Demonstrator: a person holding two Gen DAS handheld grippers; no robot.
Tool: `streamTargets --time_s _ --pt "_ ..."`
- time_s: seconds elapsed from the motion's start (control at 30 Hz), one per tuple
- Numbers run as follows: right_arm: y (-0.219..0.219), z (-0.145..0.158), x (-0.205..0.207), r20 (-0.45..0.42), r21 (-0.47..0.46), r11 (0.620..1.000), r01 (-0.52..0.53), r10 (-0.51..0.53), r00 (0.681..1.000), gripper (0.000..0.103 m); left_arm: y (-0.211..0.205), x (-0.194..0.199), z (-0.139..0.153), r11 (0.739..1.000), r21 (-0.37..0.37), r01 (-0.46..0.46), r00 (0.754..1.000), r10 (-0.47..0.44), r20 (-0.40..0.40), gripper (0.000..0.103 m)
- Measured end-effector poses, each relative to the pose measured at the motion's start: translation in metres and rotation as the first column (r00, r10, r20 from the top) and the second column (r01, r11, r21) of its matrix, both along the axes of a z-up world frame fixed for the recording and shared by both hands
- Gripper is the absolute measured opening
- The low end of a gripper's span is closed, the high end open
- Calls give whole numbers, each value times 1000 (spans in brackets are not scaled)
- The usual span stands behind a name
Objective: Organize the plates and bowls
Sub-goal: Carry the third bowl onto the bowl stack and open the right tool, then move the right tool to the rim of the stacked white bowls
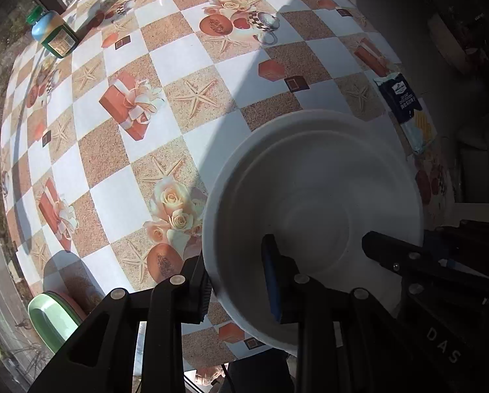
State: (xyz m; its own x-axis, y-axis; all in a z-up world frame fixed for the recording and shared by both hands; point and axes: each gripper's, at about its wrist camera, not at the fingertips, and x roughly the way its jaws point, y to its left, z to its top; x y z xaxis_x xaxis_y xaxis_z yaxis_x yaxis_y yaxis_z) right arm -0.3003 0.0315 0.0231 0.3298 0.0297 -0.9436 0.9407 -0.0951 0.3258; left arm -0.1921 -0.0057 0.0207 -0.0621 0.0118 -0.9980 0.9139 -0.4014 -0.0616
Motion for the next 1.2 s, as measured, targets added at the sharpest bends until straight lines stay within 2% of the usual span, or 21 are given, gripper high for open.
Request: streamTargets --time_s 0.23,0.27,0.3,0.4,0.47,0.6,0.63,0.67,0.7,0.73,0.87,0.9,0.93,1.07,1.2 --pt "0 -15 -14 -15 21 999 25 -25 1000 18 -5 -10 -12 1000 15 4 1000 -4 19 34" --pt "0 -16 -16 -16 20 999 26 -25 1000 18 -5 -10 -13 1000 18 4 1000 -5 27 40" --pt "-1 -17 -17 -17 19 1000 25 -25 1000 18 -4 -10 -14 1000 18 4 999 -4 37 52" --pt "-4 -18 -17 -27 12 1000 5 -5 1000 18 -3 -4 -13 1000 5 -12 999 12 44 71" --pt "-7 -19 -15 -34 7 1000 -9 9 999 18 -3 2 -11 1000 6 -29 999 28 38 78" --pt "-7 -19 -19 -25 13 1000 4 -4 1000 18 -2 15 -7 998 0 -65 997 64 39 80" --pt "-9 -19 -20 -20 13 1000 8 -8 1000 23 -2 19 -7 997 -2 -76 996 76 44 81" --pt "-10 -18 -22 -22 11 1000 12 -12 1000 33 -2 24 -8 996 4 -91 995 91 41 81" --pt "-9 -17 -24 -35 4 1000 18 -18 999 61 -3 29 -9 994 10 -105 994 105 39 81" --pt "-9 -15 -27 -48 -11 1000 23 -24 999 73 -3 33 -9 993 14 -118 992 118 39 81" --pt "-8 -11 -39 -44 -22 999 39 -40 998 76 -6 50 -10 986 25 -162 986 161 53 81" --pt "-7 -12 -42 -46 -21 999 47 -48 998 89 -7 53 -11 985 27 -172 984 170 60 81" --pt "-5 -12 -45 -47 -21 998 54 -55 997 96 -7 56 -12 983 29 -183 981 181 64 81" --pt "3 -23 -53 -56 19 995 95 -94 994 96 -10 65 -10 978 23 -207 976 205 72 81" --pt "3 -37 -52 -65 73 993 91 -86 994 96 -11 78 -3 979 5 -205 976 204 80 81"
